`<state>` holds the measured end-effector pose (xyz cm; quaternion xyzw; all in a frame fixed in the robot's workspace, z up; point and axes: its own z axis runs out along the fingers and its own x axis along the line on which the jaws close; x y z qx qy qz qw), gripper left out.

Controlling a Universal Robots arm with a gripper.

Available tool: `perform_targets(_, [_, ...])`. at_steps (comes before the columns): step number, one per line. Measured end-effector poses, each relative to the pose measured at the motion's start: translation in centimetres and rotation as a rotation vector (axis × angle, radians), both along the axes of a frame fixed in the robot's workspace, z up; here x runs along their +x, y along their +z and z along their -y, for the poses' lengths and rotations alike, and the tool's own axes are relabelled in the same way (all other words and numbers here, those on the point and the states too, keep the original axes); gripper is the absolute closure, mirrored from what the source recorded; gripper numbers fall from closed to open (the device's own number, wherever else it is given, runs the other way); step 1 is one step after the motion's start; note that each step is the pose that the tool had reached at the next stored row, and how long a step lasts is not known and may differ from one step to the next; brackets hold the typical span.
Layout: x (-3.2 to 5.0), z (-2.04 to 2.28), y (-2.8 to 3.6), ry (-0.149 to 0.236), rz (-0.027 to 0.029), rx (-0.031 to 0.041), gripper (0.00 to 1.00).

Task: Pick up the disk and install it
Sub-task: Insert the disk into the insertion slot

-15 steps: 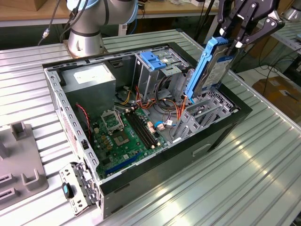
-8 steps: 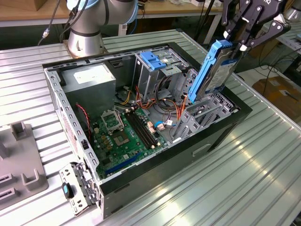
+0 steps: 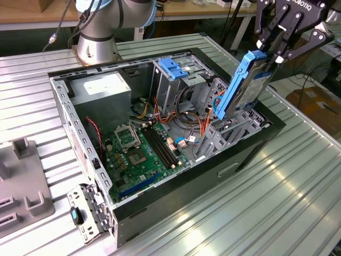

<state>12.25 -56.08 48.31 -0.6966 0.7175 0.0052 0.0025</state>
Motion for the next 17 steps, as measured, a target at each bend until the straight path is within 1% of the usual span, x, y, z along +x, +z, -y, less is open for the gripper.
perform_targets(3, [-0.04, 0.29, -0.43, 0.003, 0.0, -0.0002, 0.65])
perform_targets(5, [-0.07, 0.32, -0.76, 0.007, 0.0, -0.0001, 0.65])
perform_targets(10, [-0.08, 0.32, -0.84, 0.012, 0.0, -0.0001, 0.65])
perform_targets(12, [-0.11, 0.38, -0.97, 0.022, 0.0, -0.002, 0.65])
perform_targets(14, [-0.16, 0.39, -1.17, 0.024, 0.0, -0.002, 0.65])
perform_targets(15, [-0.19, 0.39, -1.36, 0.026, -0.0001, -0.0019, 0.65])
perform_targets(17, [-0.21, 0.39, -1.52, 0.033, -0.0002, -0.0042, 0.65])
